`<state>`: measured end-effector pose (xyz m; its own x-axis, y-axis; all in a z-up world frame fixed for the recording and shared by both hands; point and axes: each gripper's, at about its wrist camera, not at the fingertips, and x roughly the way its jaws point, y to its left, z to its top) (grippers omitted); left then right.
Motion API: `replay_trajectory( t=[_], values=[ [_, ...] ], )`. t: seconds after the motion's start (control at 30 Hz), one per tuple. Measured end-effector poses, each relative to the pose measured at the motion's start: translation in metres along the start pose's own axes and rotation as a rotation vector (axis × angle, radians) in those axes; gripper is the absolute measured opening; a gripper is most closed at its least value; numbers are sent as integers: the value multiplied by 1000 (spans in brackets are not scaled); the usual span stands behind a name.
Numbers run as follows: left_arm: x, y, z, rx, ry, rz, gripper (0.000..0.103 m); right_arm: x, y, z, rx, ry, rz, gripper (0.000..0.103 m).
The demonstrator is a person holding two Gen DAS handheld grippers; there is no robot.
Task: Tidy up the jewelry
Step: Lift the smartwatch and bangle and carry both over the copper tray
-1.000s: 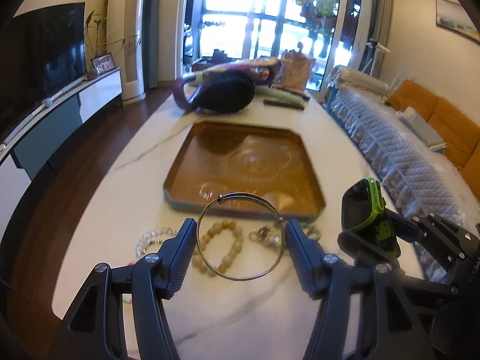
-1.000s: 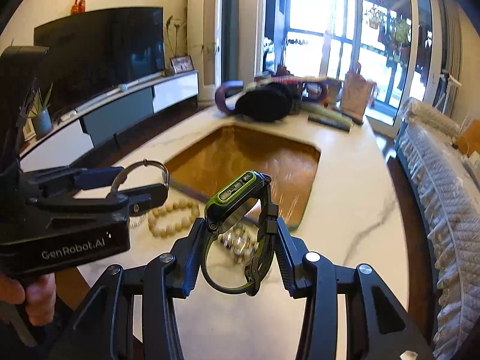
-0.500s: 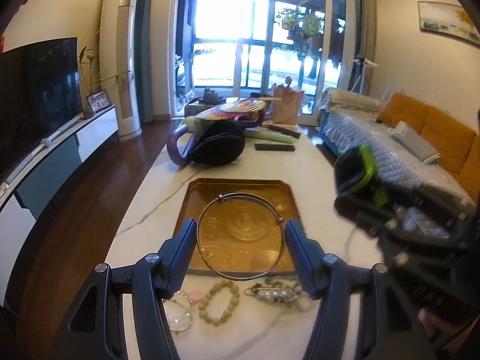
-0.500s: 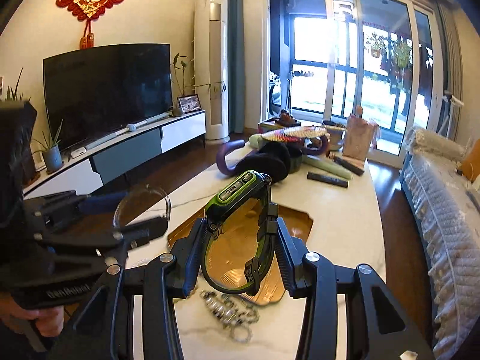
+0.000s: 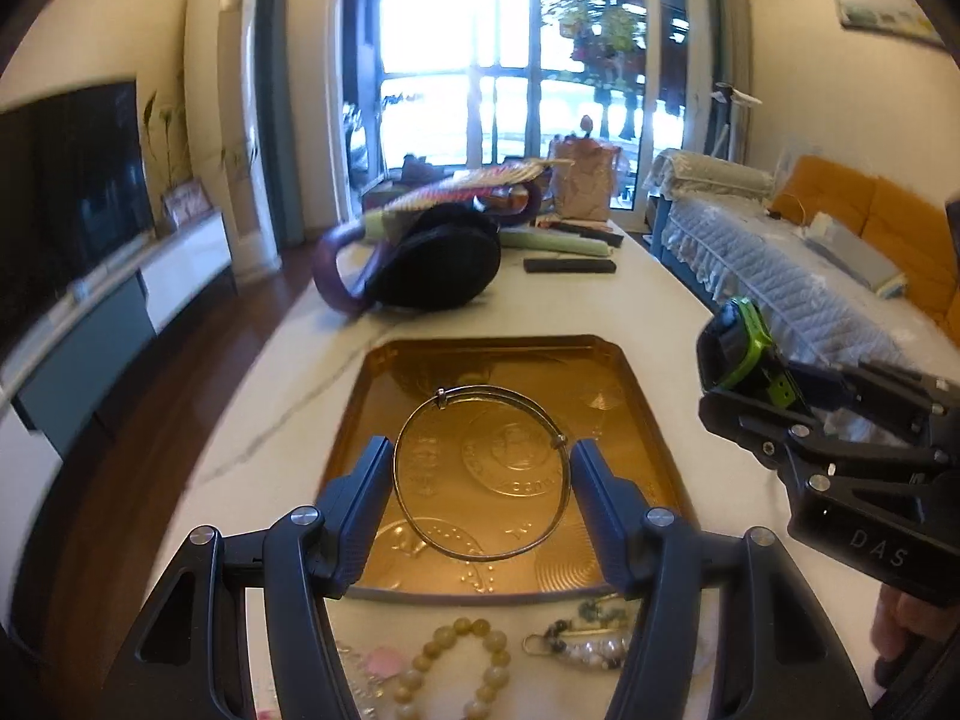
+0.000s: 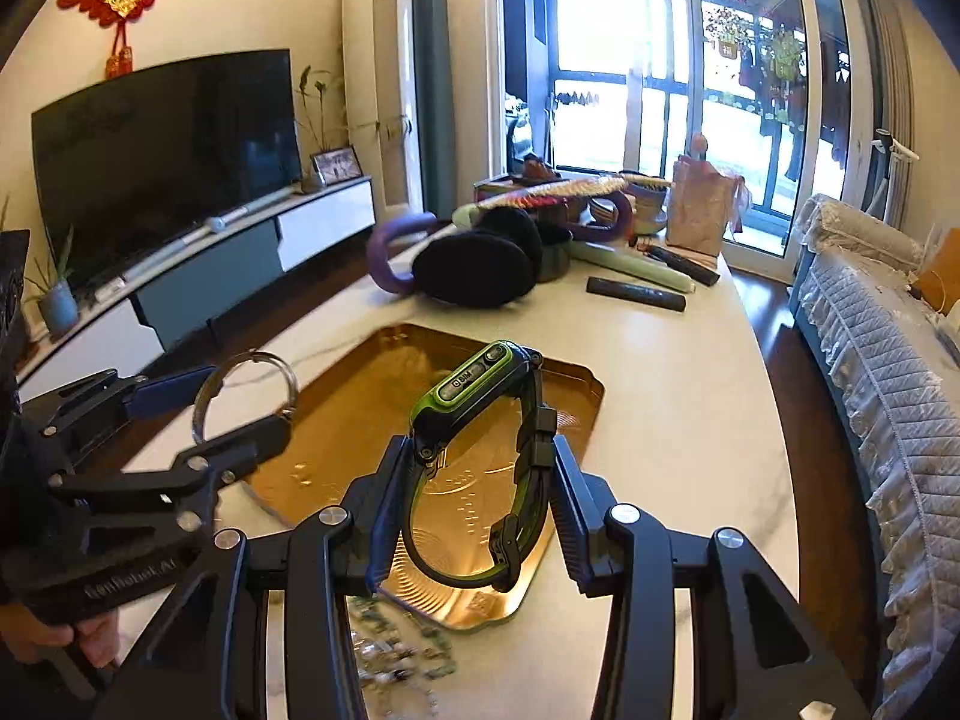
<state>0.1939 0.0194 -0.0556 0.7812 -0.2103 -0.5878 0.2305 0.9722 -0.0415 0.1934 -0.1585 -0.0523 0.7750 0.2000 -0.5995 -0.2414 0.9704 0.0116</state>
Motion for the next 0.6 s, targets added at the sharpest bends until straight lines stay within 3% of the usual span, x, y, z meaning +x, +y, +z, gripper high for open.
replay_trajectory(
  t=[0.27,0.43,0.6],
  values=[
    [26,8,15,-21,-6,-24,61,23,3,6,-37,-9,41,41],
    [70,20,23,-69,117,-43,61,47,16,13,-102,-5,57,41],
    [111,28,14,-65,188,13,61,82,18,11,-72,56,102,42]
  ],
)
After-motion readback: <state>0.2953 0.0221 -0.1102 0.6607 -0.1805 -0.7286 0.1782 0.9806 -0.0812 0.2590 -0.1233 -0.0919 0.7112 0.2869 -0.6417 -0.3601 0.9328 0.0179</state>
